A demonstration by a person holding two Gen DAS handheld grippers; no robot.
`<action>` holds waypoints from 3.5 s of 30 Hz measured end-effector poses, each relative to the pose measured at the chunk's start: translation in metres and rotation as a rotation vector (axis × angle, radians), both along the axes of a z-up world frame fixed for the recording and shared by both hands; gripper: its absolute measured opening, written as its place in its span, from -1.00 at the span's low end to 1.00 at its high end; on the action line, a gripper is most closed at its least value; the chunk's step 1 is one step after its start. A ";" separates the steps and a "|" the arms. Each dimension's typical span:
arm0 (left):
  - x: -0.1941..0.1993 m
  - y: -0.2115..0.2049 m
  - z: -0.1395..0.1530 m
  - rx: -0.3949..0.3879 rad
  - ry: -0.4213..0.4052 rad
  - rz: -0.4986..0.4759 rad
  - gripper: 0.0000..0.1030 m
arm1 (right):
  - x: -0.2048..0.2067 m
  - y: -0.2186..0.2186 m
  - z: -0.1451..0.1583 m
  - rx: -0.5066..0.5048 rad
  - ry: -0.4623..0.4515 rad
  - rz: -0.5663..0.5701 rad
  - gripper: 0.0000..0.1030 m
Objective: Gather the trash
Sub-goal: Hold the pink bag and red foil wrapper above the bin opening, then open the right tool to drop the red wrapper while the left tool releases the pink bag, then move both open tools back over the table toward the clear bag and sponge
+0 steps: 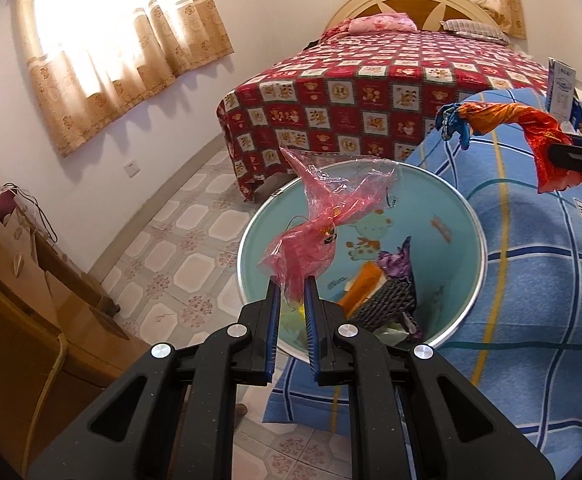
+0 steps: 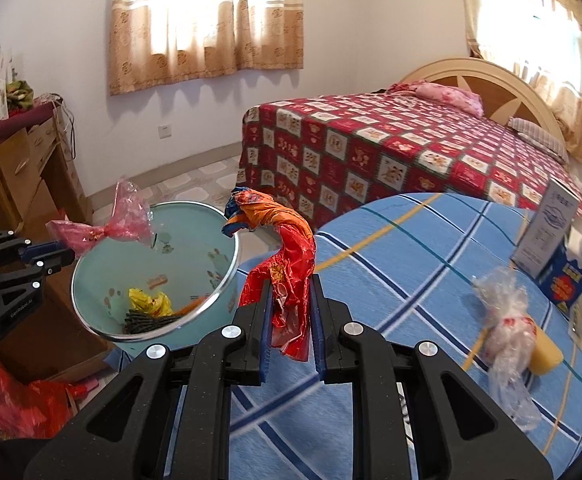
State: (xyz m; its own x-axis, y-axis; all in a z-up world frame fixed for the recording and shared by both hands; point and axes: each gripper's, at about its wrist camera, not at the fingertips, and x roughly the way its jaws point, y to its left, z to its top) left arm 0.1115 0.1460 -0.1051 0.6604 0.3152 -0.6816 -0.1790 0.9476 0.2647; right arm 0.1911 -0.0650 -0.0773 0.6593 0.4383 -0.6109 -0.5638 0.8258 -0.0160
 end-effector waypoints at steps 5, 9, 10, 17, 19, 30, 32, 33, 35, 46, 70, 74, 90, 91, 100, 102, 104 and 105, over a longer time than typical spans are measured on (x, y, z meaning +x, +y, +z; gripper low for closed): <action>-0.001 0.008 0.001 0.006 0.000 0.013 -0.77 | 0.002 0.014 0.001 -0.009 0.001 0.022 -0.66; -0.002 0.012 0.000 0.010 0.002 0.019 -0.77 | 0.003 0.024 0.001 -0.017 0.000 0.039 -0.66; -0.002 0.012 0.000 0.011 0.002 0.020 -0.77 | 0.004 0.027 0.001 -0.020 0.000 0.043 -0.66; -0.003 0.019 0.000 0.018 -0.001 0.029 -0.77 | 0.003 0.045 -0.001 -0.032 -0.003 0.070 -0.66; -0.003 0.021 0.001 0.018 -0.002 0.032 -0.77 | 0.002 0.049 0.000 -0.036 -0.005 0.077 -0.66; -0.005 0.025 0.003 0.031 -0.010 0.037 -0.77 | 0.001 0.062 -0.001 -0.049 -0.012 0.098 -0.66; -0.005 0.026 0.003 0.030 -0.010 0.039 -0.77 | 0.001 0.064 -0.001 -0.050 -0.012 0.101 -0.66; -0.005 0.027 0.003 0.029 -0.010 0.039 -0.77 | 0.001 0.063 -0.001 -0.050 -0.012 0.102 -0.66; -0.006 0.028 0.003 0.030 -0.012 0.040 -0.77 | 0.001 0.065 -0.001 -0.050 -0.014 0.105 -0.66; -0.006 0.033 0.003 0.024 -0.013 0.042 -0.77 | -0.001 0.067 -0.001 -0.053 -0.017 0.109 -0.66; -0.006 0.020 0.006 0.007 -0.029 0.031 -0.29 | -0.002 0.074 0.003 -0.032 -0.004 0.125 -0.32; -0.007 0.019 0.007 0.010 -0.041 0.040 0.06 | -0.003 0.073 0.004 -0.021 -0.005 0.120 -0.11; -0.006 0.011 -0.002 0.027 -0.033 0.069 0.88 | -0.013 0.039 -0.005 -0.018 -0.022 0.040 0.46; -0.006 0.008 -0.004 0.035 -0.027 0.068 0.88 | -0.013 0.034 -0.005 -0.018 -0.018 0.029 0.47; -0.003 -0.012 -0.016 0.024 0.014 0.023 0.88 | -0.014 -0.037 -0.010 -0.034 -0.004 -0.106 0.48; -0.003 -0.016 -0.015 0.014 0.015 0.017 0.88 | -0.015 -0.055 -0.010 -0.039 -0.005 -0.138 0.48; -0.002 -0.021 -0.014 0.009 0.014 0.010 0.88 | -0.016 -0.074 -0.010 -0.036 -0.007 -0.169 0.48; -0.001 -0.024 -0.014 0.008 0.014 0.006 0.88 | -0.017 -0.087 -0.009 -0.036 -0.009 -0.193 0.48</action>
State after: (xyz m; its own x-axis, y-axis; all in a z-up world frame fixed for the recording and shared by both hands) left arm 0.1109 0.1219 -0.1187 0.6488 0.3246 -0.6882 -0.1804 0.9443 0.2753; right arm 0.1742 -0.1524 -0.0859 0.7346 0.2811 -0.6175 -0.3945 0.9174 -0.0516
